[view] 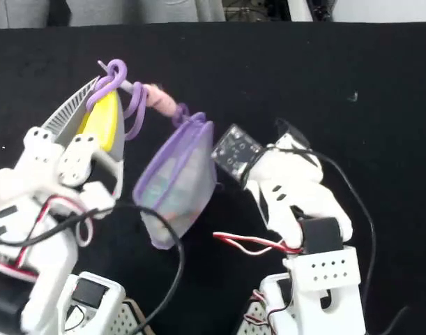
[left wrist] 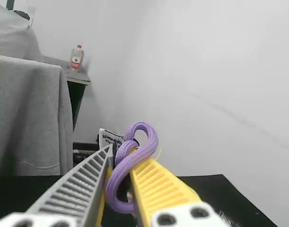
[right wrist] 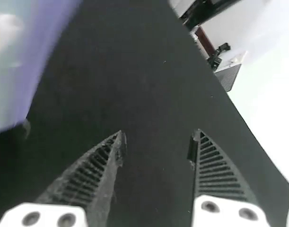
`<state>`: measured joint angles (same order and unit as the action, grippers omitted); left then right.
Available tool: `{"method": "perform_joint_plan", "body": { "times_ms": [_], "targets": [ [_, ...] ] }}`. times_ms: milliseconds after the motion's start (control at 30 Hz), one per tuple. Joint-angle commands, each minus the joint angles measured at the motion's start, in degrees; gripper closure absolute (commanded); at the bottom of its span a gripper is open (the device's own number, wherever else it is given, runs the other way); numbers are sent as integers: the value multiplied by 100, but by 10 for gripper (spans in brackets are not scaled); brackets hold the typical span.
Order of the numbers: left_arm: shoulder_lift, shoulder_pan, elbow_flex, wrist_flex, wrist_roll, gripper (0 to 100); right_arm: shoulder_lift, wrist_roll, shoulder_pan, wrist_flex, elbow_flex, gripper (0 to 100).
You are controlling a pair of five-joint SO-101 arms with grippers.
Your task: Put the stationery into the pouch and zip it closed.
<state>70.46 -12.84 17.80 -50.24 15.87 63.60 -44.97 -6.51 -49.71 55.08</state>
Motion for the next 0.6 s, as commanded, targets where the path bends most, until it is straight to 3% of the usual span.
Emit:
{"method": "perform_joint_plan", "body": {
  "times_ms": [0, 133, 333, 567],
  "targets": [
    [9, -277, -866, -387, 35, 971, 136, 1064, 176, 554, -40, 765],
    [-9, -479, -1147, -580, 35, 971, 127, 1169, 290, 809, 57, 766],
    [35, -532, -1209, -800, -97, 971, 136, 1160, 484, 369, 22, 766],
    [35, -1297, -1209, -835, -167, 971, 136, 1152, 484, 299, -189, 766]
  ]
}}
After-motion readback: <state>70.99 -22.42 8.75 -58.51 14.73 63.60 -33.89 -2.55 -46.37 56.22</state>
